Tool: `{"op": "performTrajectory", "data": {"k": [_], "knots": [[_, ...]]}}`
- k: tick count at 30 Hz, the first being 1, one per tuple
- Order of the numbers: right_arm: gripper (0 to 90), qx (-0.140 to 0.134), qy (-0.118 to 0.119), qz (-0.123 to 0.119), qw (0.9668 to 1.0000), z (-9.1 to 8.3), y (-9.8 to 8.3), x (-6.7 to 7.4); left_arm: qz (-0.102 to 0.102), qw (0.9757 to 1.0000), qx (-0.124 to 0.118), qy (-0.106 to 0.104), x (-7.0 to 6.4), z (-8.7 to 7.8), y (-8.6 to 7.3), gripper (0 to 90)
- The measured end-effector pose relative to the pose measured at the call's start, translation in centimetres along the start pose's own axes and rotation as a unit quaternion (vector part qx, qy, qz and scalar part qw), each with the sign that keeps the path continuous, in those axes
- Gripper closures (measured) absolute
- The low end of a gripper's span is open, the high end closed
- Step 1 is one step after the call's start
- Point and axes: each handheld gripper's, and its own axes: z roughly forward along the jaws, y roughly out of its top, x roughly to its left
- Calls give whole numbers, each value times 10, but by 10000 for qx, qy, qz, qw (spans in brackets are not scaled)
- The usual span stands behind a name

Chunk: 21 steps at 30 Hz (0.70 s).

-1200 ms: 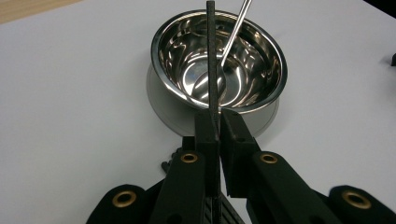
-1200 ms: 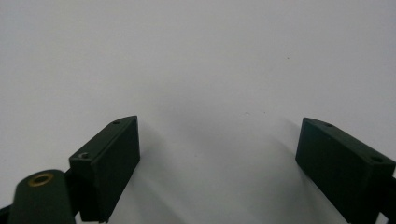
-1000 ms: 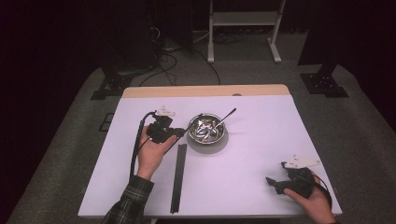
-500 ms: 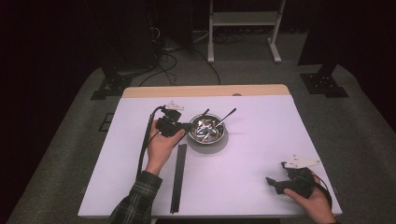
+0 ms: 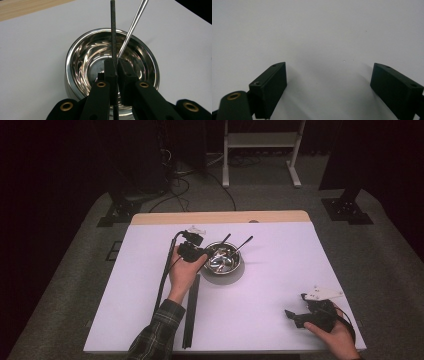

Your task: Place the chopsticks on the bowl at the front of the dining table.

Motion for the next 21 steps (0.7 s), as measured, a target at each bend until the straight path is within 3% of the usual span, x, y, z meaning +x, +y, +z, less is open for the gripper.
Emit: {"op": "performTrajectory", "data": {"k": [21], "knots": [[119,4,6,2,10000,0,0,0,-199,9998,59,28,-6,37,8,867]]}}
